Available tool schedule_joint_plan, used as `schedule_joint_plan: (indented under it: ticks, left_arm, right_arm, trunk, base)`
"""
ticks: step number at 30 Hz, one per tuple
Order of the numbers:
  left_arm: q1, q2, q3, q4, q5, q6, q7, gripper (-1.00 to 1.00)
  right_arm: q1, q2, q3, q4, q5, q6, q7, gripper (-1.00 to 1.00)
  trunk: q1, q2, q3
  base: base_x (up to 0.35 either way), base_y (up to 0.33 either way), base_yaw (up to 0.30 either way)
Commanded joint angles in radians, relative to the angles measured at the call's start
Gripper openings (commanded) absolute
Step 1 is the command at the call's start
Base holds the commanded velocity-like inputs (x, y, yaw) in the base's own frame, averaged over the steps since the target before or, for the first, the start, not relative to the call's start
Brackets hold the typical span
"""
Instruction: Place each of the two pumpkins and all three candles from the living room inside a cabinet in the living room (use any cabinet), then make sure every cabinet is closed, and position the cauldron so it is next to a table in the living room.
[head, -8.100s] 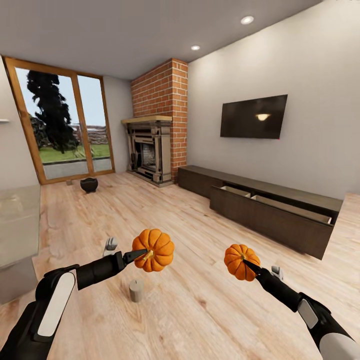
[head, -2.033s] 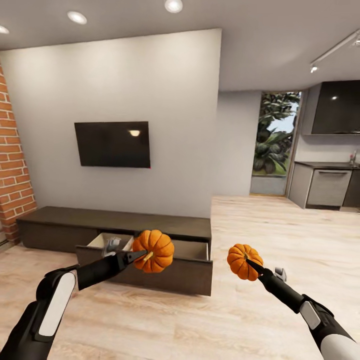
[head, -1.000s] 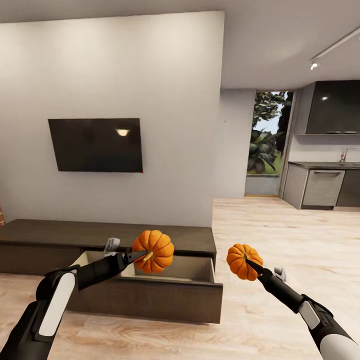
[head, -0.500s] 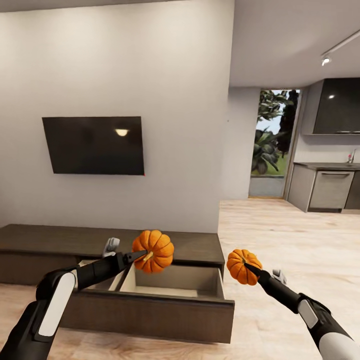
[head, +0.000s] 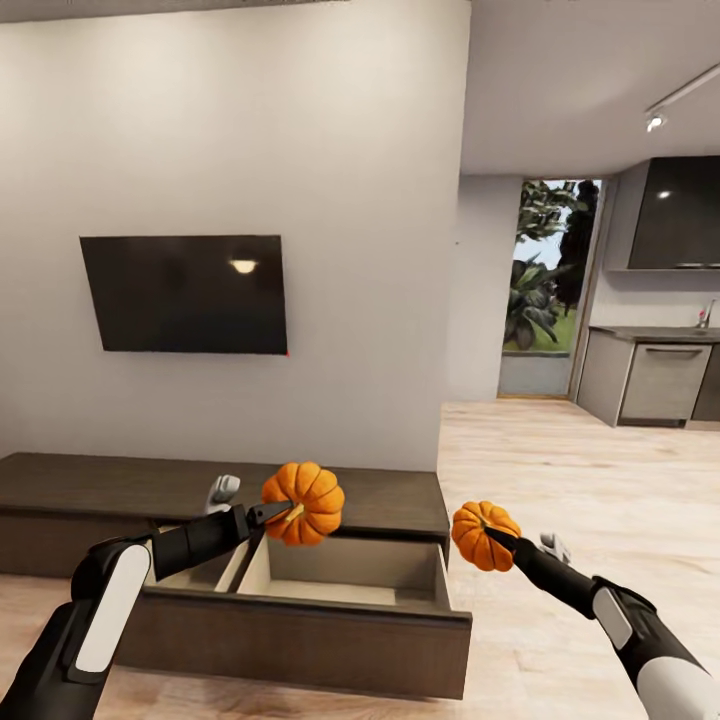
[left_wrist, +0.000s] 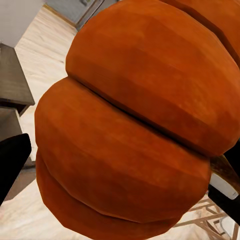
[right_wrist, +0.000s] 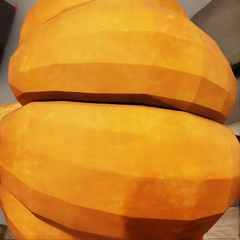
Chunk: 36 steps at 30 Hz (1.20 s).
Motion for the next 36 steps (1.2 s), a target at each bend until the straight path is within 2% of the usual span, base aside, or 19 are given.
schedule_joint_plan:
  ticks: [1, 3, 8, 10, 12, 14, 19, 25, 28, 32, 34, 36]
  left_arm:
    - [-0.001, 0.0, 0.001, 0.0, -0.003, 0.005, -0.003, -1.0]
    - [-0.001, 0.0, 0.0, 0.001, -0.003, 0.005, 0.007, -1.0]
    - [-0.002, -0.001, 0.0, -0.001, -0.003, 0.005, 0.098, -1.0]
    - [-0.003, -0.002, 0.0, -0.003, -0.003, 0.005, 0.121, -1.0]
    - [-0.003, -0.002, 0.0, -0.003, -0.003, 0.005, 0.135, -1.0]
    - [-0.003, -0.002, 0.0, -0.003, -0.003, 0.005, 0.14, -1.0]
    - [-0.003, -0.002, 0.0, -0.002, -0.003, 0.004, 0.144, -1.0]
    - [-0.002, -0.002, 0.0, -0.001, -0.003, 0.004, 0.146, -1.0]
    - [-0.003, -0.002, -0.001, -0.001, -0.003, 0.004, 0.146, -1.0]
    - [-0.003, -0.002, -0.002, 0.0, -0.004, 0.001, 0.147, -1.0]
    - [-0.003, -0.002, -0.006, 0.002, -0.005, -0.013, 0.148, -1.0]
    - [-0.003, -0.001, -0.008, 0.002, -0.005, -0.015, 0.147, -1.0]
  right_arm:
    - [-0.001, 0.0, 0.007, 0.0, -0.003, 0.007, -0.001, -1.0]
    - [-0.001, 0.0, 0.024, 0.0, -0.002, 0.007, -0.011, -1.0]
    - [-0.001, 0.005, 0.088, -0.027, -0.002, 0.037, -0.072, -1.0]
    - [-0.001, 0.007, 0.118, -0.058, -0.002, 0.055, -0.11, -1.0]
    - [-0.001, 0.01, 0.15, -0.085, -0.003, 0.067, -0.179, -1.0]
    - [-0.001, 0.011, 0.162, -0.096, -0.004, 0.069, -0.222, -1.0]
    - [0.0, 0.011, 0.169, -0.107, -0.01, 0.065, -0.26, -1.0]
    - [-0.001, 0.013, 0.173, -0.117, -0.017, 0.07, -0.266, -1.0]
    - [-0.001, 0.015, 0.178, -0.152, -0.018, 0.073, -0.266, -1.0]
    - [0.0, 0.026, 0.187, -0.177, -0.018, 0.074, -0.266, -1.0]
    - [0.0, 0.046, 0.205, -0.185, -0.01, 0.075, -0.268, -1.0]
    - [0.0, 0.05, 0.211, -0.187, -0.009, 0.075, -0.268, -1.0]
  trunk:
    - [-0.004, 0.007, 0.002]
    - [-0.012, 0.021, 0.008]
    - [-0.031, 0.056, 0.024]
    - [-0.039, 0.07, 0.03]
    - [-0.046, 0.084, 0.036]
    - [-0.054, 0.098, 0.043]
    - [-0.062, 0.112, 0.049]
    - [-0.062, 0.112, 0.045]
    - [-0.062, 0.112, 0.041]
    - [-0.062, 0.112, 0.035]
    - [-0.062, 0.112, 0.031]
    - [-0.062, 0.112, 0.028]
  base:
    - [0.0, 0.0, 0.0]
    - [0.0, 0.0, 0.0]
    - [0.0, 0.0, 0.0]
    - [0.0, 0.0, 0.0]
    - [0.0, 0.0, 0.0]
    - [0.0, 0.0, 0.0]
    - [0.0, 0.0, 0.0]
    - [0.0, 0.0, 0.0]
    - [0.0, 0.0, 0.0]
    - [0.0, 0.0, 0.0]
    - [0.0, 0.0, -0.03]
    - [0.0, 0.0, -0.068]
